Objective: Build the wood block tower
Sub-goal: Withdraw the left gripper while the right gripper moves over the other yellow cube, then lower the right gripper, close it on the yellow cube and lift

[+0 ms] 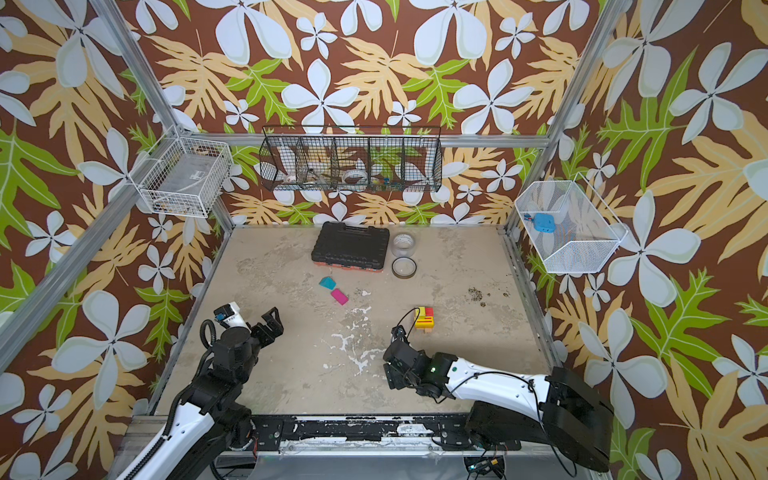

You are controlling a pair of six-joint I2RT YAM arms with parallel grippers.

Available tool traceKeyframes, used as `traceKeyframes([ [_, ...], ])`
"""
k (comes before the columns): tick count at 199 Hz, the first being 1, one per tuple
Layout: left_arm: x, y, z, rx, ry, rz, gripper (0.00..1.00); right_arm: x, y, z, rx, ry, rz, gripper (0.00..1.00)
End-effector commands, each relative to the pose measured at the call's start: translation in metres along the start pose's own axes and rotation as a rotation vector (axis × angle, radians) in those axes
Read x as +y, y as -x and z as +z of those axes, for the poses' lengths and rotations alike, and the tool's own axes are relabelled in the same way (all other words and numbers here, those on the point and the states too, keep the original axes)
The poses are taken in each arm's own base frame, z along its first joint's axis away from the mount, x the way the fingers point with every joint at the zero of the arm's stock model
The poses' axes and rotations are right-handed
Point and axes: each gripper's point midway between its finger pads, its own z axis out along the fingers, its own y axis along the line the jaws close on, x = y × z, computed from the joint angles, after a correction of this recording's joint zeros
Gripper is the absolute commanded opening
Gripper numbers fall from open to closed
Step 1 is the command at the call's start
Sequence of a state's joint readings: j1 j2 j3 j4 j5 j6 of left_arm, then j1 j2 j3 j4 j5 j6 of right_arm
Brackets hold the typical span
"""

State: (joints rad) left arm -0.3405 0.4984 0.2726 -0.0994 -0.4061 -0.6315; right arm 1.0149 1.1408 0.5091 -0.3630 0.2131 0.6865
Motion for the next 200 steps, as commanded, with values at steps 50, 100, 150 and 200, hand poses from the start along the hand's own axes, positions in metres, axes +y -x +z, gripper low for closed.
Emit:
traceKeyframes([
  [50,-0.004,0.004,0.001,-0.017,-0.016,-0.006,1.00,-0.022,-0.008,-0.017,-0.030,-0.043,0.096,0.84],
  [100,-0.003,0.004,0.001,-0.017,-0.010,-0.007,1.00,-0.010,-0.033,-0.012,0.038,0.069,0.074,0.78],
  [150,-0.003,0.004,0.002,-0.016,-0.009,-0.006,1.00,-0.006,-0.040,-0.007,0.071,0.083,0.051,0.68],
  [200,-0.005,0.002,0.004,-0.006,-0.009,0.000,1.00,-0.004,-0.043,-0.006,0.082,0.089,0.039,0.59],
])
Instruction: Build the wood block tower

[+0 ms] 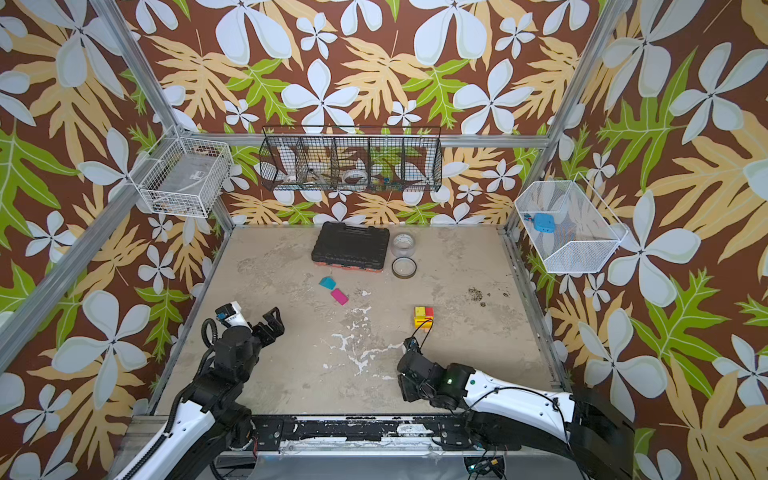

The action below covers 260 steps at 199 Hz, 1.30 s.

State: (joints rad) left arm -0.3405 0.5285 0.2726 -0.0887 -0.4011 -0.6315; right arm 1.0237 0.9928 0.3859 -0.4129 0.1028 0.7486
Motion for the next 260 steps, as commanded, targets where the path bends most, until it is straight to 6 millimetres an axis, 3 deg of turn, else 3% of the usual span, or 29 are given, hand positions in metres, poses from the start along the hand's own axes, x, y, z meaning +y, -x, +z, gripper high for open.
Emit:
traceKeyframes([
  [1,-0.005,0.007,0.000,-0.022,-0.015,-0.007,1.00,0.003,0.001,-0.001,-0.005,0.012,-0.011,0.59],
  [91,-0.005,0.005,0.001,-0.015,-0.019,-0.004,0.99,-0.004,0.002,0.002,0.001,-0.045,-0.004,0.43],
  [145,-0.006,0.005,0.001,-0.014,-0.023,-0.004,0.99,-0.011,0.011,-0.006,-0.039,-0.092,0.024,0.33],
  [173,-0.007,0.004,0.001,-0.010,-0.029,-0.003,0.98,-0.018,0.035,-0.023,-0.098,-0.127,0.065,0.25],
  [228,-0.013,0.003,-0.001,-0.002,-0.067,-0.002,0.98,-0.058,0.097,-0.049,-0.226,-0.111,0.275,0.15],
  [244,-0.024,-0.001,-0.003,0.018,-0.133,0.010,0.97,-0.068,0.120,-0.062,-0.273,-0.153,0.289,0.14],
  [260,-0.050,-0.011,-0.008,0.071,-0.286,0.042,0.98,-0.079,0.143,-0.076,-0.321,-0.198,0.305,0.14],
])
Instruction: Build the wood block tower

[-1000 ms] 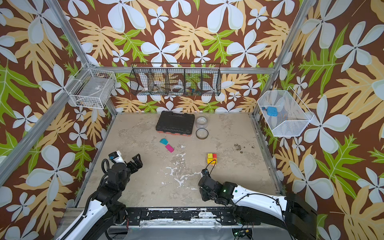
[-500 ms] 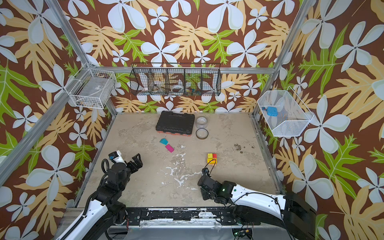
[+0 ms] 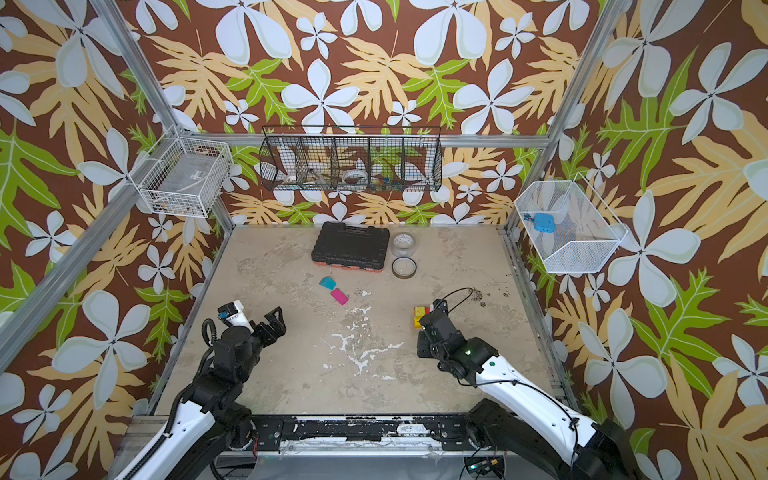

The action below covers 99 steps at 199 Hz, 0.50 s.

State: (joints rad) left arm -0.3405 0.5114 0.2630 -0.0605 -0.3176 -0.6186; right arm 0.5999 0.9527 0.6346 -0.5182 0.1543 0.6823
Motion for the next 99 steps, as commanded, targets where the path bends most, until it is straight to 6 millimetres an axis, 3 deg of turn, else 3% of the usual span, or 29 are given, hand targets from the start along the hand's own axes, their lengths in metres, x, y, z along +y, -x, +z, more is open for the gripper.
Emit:
traceKeyframes([
  [1,-0.038,-0.008,-0.003,0.053,-0.215,0.044,0.98,-0.003,0.036,-0.008,-0.076,-0.038,-0.016,0.14],
  [18,-0.080,-0.025,-0.015,0.113,-0.484,0.070,1.00,-0.003,0.064,-0.012,-0.130,-0.057,-0.017,0.17],
  [40,-0.124,-0.046,-0.043,0.171,-0.802,0.109,1.00,-0.015,0.081,-0.003,-0.119,-0.117,-0.019,0.15],
  [63,-0.140,-0.046,-0.046,0.210,-0.820,0.135,1.00,-0.034,0.088,0.013,-0.067,-0.161,0.007,0.09],
  [99,-0.146,-0.051,-0.050,0.249,-0.863,0.106,1.00,-0.053,0.094,0.032,-0.035,-0.165,0.040,0.10],
])
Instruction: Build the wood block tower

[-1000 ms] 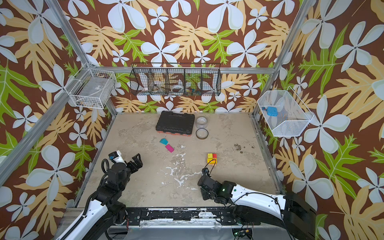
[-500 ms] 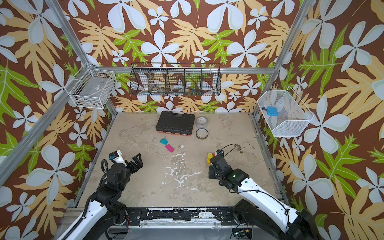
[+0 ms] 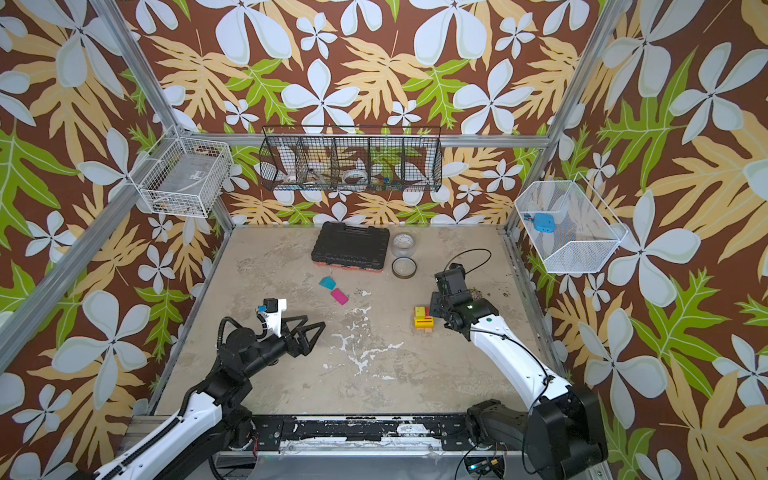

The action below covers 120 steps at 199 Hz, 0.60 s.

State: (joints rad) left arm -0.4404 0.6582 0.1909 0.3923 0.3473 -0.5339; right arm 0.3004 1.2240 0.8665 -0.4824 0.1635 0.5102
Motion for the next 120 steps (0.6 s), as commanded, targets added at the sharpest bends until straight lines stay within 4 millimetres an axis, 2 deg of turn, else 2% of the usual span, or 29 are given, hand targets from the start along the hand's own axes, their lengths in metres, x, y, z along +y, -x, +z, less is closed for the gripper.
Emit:
traceKeyframes([
  [1,-0.020,0.003,0.000,0.001,-0.106,0.006,1.00,0.000,0.004,0.010,0.017,0.022,-0.024,0.10],
  [30,-0.025,0.004,-0.001,0.000,-0.126,0.007,1.00,0.000,-0.001,0.027,0.064,0.009,-0.057,0.10],
  [78,-0.027,0.008,-0.003,-0.017,-0.132,0.014,1.00,0.011,-0.015,0.042,0.114,0.070,-0.099,0.13],
  [120,-0.025,0.007,-0.001,-0.008,-0.121,0.010,1.00,0.014,-0.020,0.044,0.129,0.090,-0.099,0.14],
])
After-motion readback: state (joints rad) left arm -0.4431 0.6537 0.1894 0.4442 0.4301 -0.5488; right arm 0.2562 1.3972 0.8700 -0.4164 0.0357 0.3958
